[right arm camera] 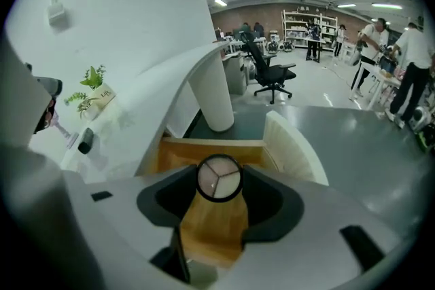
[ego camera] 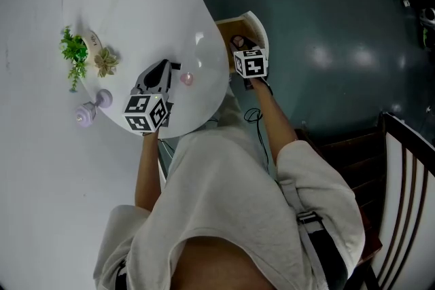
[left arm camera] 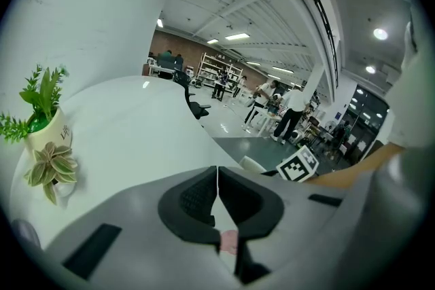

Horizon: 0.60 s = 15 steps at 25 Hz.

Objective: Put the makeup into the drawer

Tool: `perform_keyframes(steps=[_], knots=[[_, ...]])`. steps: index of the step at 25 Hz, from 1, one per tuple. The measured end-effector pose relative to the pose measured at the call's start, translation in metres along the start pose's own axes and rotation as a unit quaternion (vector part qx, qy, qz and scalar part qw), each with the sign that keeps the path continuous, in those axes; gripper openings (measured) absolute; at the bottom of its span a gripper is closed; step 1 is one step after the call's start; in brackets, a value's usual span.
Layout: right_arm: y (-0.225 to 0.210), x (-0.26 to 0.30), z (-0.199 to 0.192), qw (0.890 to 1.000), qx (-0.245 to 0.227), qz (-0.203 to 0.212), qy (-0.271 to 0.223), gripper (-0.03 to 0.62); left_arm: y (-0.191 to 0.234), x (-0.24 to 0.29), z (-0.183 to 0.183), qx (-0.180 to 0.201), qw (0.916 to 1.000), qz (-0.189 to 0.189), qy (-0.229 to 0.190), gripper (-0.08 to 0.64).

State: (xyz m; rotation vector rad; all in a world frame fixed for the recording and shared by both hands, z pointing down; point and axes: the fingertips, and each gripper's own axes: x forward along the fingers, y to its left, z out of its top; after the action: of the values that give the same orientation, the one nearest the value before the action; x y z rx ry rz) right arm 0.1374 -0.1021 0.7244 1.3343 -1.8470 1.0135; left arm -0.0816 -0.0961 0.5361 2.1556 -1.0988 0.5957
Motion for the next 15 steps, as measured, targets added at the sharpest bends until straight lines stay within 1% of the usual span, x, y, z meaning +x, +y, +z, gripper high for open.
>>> perform_keyframes(steps=[4,8,12,15], knots=[[-0.008,0.037,-0.015,0.999,0.018,0.008,0.042,0.209,0.005,0.001,-0.001,-0.009,0.9999,0.007,0.007,0.014],[-0.018,0.069,-0.026,0.997,0.03,0.007,0.076,0.209,0.008,0.003,-0.002,-0.016,0.9997,0.012,0.013,0.014],[-0.026,0.091,-0.041,0.992,0.027,-0.003,0.121,0.209,0.013,0.0,-0.005,-0.019,0.9994,0.02,0.021,0.014],[-0.024,0.11,-0.051,0.99,0.028,0.011,0.134,0.209,0.019,-0.004,-0.007,-0.019,0.999,0.03,0.027,0.014]])
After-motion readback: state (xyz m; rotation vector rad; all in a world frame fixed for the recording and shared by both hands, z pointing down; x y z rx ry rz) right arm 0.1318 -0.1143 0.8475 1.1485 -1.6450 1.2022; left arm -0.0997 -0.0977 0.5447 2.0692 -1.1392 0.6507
